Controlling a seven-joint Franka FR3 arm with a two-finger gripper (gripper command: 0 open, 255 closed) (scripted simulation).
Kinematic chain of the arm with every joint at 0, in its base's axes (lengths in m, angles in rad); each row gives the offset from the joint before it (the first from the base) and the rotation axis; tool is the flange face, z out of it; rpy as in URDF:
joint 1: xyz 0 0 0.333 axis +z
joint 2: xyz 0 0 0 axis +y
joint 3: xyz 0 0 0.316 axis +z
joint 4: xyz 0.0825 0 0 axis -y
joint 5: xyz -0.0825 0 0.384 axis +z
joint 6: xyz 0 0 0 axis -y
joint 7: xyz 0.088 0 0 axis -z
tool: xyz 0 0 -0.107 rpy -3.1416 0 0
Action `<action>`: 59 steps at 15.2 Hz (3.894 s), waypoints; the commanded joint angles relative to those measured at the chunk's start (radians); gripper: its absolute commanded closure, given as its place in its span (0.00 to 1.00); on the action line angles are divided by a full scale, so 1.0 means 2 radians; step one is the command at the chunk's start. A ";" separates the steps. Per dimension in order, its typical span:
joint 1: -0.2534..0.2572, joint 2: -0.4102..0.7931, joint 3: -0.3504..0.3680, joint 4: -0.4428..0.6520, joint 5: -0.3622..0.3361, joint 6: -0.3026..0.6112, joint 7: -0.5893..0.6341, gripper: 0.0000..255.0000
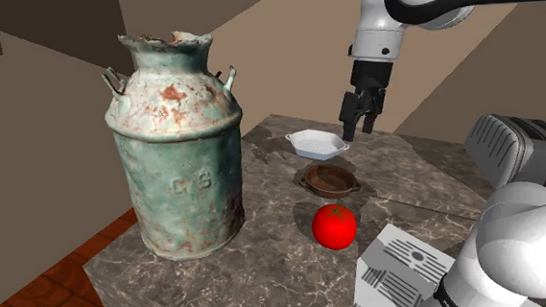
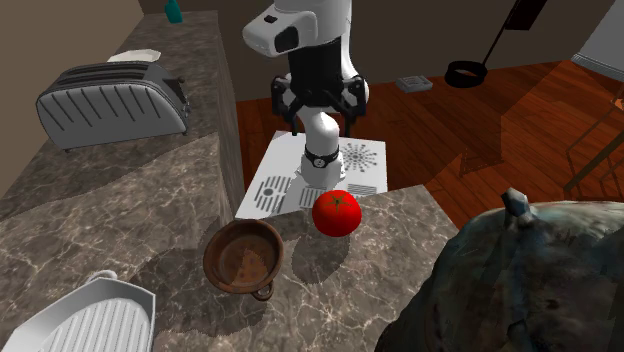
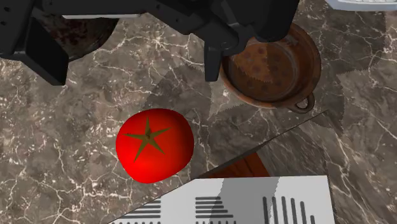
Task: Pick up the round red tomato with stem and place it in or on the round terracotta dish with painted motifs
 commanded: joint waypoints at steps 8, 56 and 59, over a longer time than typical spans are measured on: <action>0.056 0.030 0.028 -0.084 -0.029 0.088 -0.104 0.00; 0.084 0.030 0.039 -0.076 -0.052 0.066 -0.166 1.00; 0.084 0.029 0.038 -0.057 -0.052 0.046 -0.167 1.00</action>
